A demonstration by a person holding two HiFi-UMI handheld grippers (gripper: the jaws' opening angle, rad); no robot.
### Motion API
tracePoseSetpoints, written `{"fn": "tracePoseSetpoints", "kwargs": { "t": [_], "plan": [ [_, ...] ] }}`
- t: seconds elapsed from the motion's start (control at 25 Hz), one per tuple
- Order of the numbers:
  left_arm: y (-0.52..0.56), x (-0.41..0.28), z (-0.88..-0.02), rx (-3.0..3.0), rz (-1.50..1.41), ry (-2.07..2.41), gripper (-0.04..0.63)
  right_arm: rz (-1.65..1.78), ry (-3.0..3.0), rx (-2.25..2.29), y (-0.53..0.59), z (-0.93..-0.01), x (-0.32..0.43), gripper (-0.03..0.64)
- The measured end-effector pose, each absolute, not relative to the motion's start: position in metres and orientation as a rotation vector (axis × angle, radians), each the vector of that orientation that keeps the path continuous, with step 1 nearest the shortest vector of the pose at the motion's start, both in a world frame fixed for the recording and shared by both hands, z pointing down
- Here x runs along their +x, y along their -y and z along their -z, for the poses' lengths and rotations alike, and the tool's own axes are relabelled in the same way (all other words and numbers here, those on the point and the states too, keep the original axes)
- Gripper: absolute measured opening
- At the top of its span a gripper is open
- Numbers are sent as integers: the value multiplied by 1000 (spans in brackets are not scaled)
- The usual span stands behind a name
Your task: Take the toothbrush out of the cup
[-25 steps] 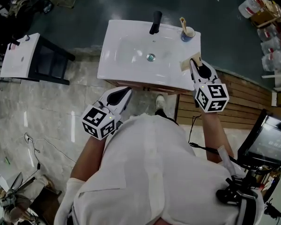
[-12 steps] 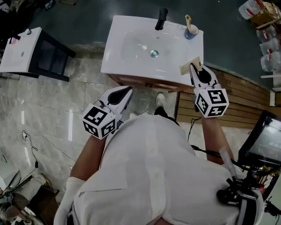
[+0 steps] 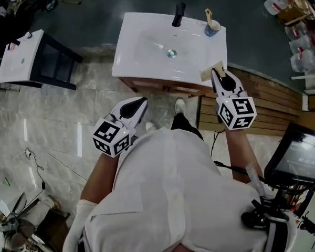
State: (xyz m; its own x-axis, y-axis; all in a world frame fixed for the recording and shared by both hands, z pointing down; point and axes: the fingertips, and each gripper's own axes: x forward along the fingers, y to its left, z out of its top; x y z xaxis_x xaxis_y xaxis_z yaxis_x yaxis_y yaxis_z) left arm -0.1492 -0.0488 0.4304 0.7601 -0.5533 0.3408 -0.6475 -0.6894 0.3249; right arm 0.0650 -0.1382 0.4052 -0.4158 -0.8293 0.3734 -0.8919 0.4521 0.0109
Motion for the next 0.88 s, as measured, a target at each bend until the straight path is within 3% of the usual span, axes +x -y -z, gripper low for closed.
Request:
{"fn": "tracePoseSetpoints", "kwargs": {
  "t": [0.4, 0.88],
  "plan": [
    [33, -158, -431, 2536, -307, 843, 6, -306, 2354, 1500, 111, -401, 52, 44],
    [27, -85, -425, 2592, -359, 818, 6, -310, 2389, 1542, 82, -400, 116, 43]
  ]
}}
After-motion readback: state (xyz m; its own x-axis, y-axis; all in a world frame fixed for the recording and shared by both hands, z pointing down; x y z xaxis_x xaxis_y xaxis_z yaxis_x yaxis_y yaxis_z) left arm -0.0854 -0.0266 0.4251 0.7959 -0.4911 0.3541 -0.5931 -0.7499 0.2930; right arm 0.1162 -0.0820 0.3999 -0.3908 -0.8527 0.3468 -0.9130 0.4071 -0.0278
